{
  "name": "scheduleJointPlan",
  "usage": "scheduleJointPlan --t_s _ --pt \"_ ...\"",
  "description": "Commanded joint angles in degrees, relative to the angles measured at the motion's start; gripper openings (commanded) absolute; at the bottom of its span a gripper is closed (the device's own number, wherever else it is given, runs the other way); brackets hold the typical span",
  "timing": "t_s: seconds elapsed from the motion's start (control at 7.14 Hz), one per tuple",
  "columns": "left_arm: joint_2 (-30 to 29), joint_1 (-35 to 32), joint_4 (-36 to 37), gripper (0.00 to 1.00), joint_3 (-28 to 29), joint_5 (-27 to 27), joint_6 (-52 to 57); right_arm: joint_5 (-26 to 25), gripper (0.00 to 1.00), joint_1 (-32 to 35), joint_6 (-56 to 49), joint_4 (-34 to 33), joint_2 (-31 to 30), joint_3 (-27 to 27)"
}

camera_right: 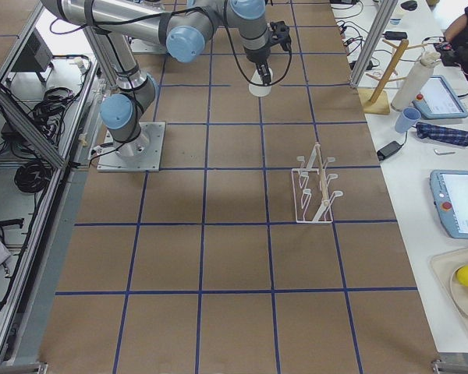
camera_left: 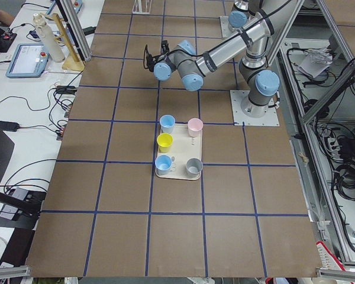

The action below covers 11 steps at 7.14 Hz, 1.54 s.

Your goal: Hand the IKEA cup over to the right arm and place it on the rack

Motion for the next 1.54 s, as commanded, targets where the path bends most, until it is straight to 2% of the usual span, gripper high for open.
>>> scheduleJointPlan --t_s 0.0,0.14,0.28,0.56,0.7,0.98,1.12,1.26,1.4 --pt "0.4 -6.7 15.3 1.00 1.5 12.1 -18.4 -8.1 0.13 -0.1 -1.1 -7.7 4.8 -0.5" --pt "1.9 -10.1 15.5 1.00 5.3 21.8 -20.5 -9.3 0.13 -1.2 -1.0 -10.0 6.4 -0.5" --pt "3.4 -13.1 13.9 1.00 10.2 35.3 -20.5 -9.1 0.13 -3.8 -1.1 -10.7 7.1 -0.6" --pt "8.7 -16.9 11.3 1.00 14.4 52.6 -20.3 -8.8 0.13 -5.8 -1.1 -12.6 9.2 -1.6" --pt "12.0 -16.8 7.3 1.00 15.7 53.3 -20.0 -8.7 0.13 -5.9 -1.1 -13.3 11.1 -3.2" --pt "14.2 -16.1 -2.5 1.00 21.8 55.0 -20.1 -8.4 0.13 -7.9 -2.9 -15.2 14.2 -4.8" --pt "13.9 -16.1 -5.1 1.00 24.7 55.6 -20.8 -8.3 0.13 -8.1 -3.2 -16.0 15.4 -4.8" --pt "14.7 -16.0 -5.0 1.00 26.0 55.3 -22.0 -8.2 0.13 -8.1 -3.0 -16.3 16.0 -4.8" --pt "14.9 -16.1 -5.3 1.00 25.9 55.7 -22.0 -8.2 0.13 -8.1 -3.2 -19.4 17.6 -4.8"
